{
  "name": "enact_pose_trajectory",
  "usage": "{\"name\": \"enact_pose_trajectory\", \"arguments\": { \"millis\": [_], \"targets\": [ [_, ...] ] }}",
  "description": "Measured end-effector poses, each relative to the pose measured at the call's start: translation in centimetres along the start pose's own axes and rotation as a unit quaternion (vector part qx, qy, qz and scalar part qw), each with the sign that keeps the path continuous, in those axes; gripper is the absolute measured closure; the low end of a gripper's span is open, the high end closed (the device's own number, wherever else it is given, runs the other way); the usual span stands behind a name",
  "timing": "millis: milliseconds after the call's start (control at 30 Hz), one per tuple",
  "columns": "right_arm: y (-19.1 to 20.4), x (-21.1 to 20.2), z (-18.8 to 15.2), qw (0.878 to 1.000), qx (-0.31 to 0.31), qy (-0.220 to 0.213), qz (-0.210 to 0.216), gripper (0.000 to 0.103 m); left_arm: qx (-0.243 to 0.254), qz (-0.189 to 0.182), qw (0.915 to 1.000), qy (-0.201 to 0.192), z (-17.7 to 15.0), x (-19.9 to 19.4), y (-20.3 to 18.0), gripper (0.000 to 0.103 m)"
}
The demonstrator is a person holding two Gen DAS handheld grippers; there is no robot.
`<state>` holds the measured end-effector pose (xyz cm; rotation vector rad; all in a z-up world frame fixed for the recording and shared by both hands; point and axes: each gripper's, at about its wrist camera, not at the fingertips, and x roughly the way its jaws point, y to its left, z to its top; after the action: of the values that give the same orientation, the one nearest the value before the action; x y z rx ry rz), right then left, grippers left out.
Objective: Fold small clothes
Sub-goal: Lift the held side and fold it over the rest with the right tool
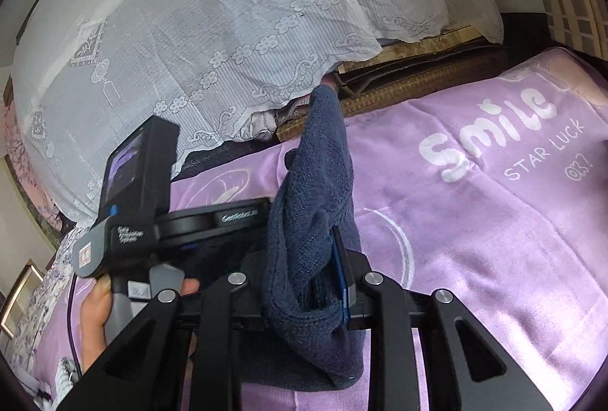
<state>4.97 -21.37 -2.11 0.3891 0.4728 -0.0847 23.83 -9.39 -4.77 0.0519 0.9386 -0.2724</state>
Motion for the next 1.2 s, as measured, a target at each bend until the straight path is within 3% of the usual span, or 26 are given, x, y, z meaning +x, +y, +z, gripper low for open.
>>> {"name": "enact_pose_trajectory", "arguments": {
  "millis": [133, 367, 533, 667, 900, 1200],
  "targets": [
    [1.5, -0.1, -0.4, 1.0, -0.031, -0.001, 0.002, 0.077, 0.016, -0.068, 0.9974, -0.017, -0.1, -1.3, -0.8, 0.006],
    [2.7, 0.1, -0.2, 0.999, -0.036, 0.005, 0.017, 0.077, 0.005, -0.137, 0.99, -0.034, -0.1, -3.0, -0.4, 0.007],
    [4.5, 0.1, 0.3, 0.999, -0.047, 0.001, 0.028, 0.077, 0.019, -0.12, 0.9903, -0.067, -0.3, -4.9, -0.6, 0.007],
    [5.7, 0.4, 0.4, 0.998, -0.055, 0.001, 0.035, 0.077, 0.002, -0.179, 0.9816, -0.066, 0.1, -5.7, 0.9, 0.007],
    [7.4, 1.0, 0.6, 0.997, -0.06, 0.003, 0.044, 0.077, -0.014, -0.202, 0.9775, -0.057, 0.4, -5.8, 2.7, 0.007],
    [11.9, 2.2, 0.1, 0.994, -0.092, 0.012, 0.065, 0.077, -0.054, -0.189, 0.978, -0.071, -0.1, -7.5, 7.6, 0.007]
  ]
}}
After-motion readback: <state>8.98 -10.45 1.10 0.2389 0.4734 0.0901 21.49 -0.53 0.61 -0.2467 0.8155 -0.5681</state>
